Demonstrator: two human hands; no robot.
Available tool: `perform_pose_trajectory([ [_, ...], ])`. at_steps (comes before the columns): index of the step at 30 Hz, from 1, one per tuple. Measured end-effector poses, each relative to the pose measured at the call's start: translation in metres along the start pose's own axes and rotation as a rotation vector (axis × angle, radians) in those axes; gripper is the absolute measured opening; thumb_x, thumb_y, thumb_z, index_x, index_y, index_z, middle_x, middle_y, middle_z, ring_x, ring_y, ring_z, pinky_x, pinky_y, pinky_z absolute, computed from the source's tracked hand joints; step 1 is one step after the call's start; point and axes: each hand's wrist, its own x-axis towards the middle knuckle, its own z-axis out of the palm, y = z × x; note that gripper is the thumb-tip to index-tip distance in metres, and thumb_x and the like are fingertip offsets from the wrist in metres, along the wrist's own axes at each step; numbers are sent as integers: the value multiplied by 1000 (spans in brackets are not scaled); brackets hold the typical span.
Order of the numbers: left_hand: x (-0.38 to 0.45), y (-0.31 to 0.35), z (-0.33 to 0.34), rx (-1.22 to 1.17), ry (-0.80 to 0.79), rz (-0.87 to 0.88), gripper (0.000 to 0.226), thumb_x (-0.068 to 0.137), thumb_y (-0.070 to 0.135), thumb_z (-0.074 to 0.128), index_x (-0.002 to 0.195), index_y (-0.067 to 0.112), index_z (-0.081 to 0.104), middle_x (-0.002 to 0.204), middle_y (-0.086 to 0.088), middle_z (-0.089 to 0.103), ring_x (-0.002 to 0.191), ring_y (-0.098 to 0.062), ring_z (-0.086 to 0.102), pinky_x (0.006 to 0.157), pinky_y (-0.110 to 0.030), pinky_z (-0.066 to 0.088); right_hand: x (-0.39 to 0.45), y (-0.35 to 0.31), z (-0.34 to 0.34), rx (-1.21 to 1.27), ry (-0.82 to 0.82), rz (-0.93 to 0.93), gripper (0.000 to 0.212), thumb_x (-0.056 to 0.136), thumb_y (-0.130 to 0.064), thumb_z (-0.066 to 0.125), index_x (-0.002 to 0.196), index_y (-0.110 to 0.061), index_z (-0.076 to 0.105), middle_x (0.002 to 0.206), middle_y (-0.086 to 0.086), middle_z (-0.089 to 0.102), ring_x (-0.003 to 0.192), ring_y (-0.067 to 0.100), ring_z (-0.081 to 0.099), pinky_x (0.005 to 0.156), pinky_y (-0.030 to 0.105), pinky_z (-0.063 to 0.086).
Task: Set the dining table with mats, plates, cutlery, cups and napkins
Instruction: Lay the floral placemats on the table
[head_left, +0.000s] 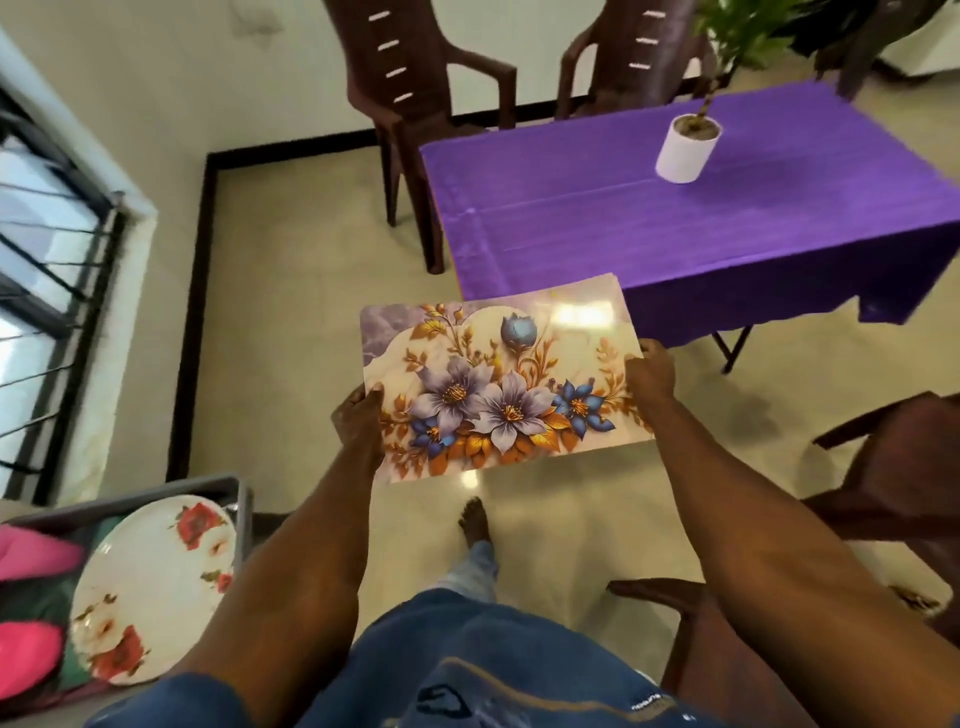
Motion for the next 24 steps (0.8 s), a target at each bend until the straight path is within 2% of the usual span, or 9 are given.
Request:
perform_pose_trajectory([
  [4, 23, 13, 64, 38, -14, 42, 26, 89, 16, 64, 112, 8, 73, 101, -3, 73, 80, -15, 63, 74, -25, 51, 50, -3, -18, 39, 64, 0, 29, 84, -2, 52, 111, -6, 64, 103, 8, 63, 94, 23, 59, 76, 31, 45],
  [8, 66, 26, 137, 73, -2, 73, 10, 86, 15, 66, 85, 7, 72, 67, 0, 64, 71, -16, 52, 67, -30, 44, 123, -16, -22, 8, 100, 16, 21, 87, -4, 54, 106, 0, 61, 98, 11, 60, 91, 25, 57, 75, 33, 43],
  [11, 85, 42, 186, 117, 5, 107, 16, 89, 15, 63, 90, 1, 71, 82, -9, 67, 72, -17, 53, 67, -27, 42, 176, -32, -22, -52, 92, 16, 16, 88, -5, 53, 99, -1, 63, 93, 11, 61, 89, 26, 58, 71, 31, 39],
  [14, 101, 58, 222, 181, 23, 123, 20, 90, 13, 56, 87, -3, 68, 86, -19, 68, 74, -18, 52, 66, -28, 39, 220, -50, -21, -115, 74, 27, 21, 88, -6, 53, 104, 0, 64, 102, 16, 66, 96, 32, 62, 70, 32, 40],
  [16, 116, 69, 243, 212, 43, 144, 23, 88, 14, 53, 83, -6, 65, 90, -27, 68, 73, -24, 55, 66, -33, 42, 250, -65, -18, -154, 48, 1, 22, 89, -7, 52, 107, 0, 64, 105, 16, 66, 96, 31, 62, 70, 31, 39],
  [19, 136, 76, 267, 248, 70, 126, 29, 87, 20, 51, 89, -3, 68, 95, -23, 71, 86, -36, 65, 76, -41, 52, 287, -77, -11, -165, 39, -1, 24, 89, -7, 52, 109, -2, 63, 108, 15, 66, 98, 32, 63, 69, 31, 40],
  [21, 142, 82, 281, 272, 102, 123, 30, 86, 23, 51, 91, 0, 70, 95, -19, 72, 94, -39, 65, 80, -46, 54, 309, -84, -6, -161, 22, -2, 24, 88, -8, 53, 109, -3, 63, 107, 15, 66, 100, 34, 63, 70, 31, 42],
  [24, 146, 88, 305, 284, 154, 83, 25, 88, 20, 54, 89, -1, 69, 93, -20, 71, 90, -38, 65, 79, -44, 53, 342, -93, -1, -140, -25, 11, 21, 89, -6, 51, 106, -2, 62, 100, 13, 63, 94, 31, 62, 69, 32, 41],
])
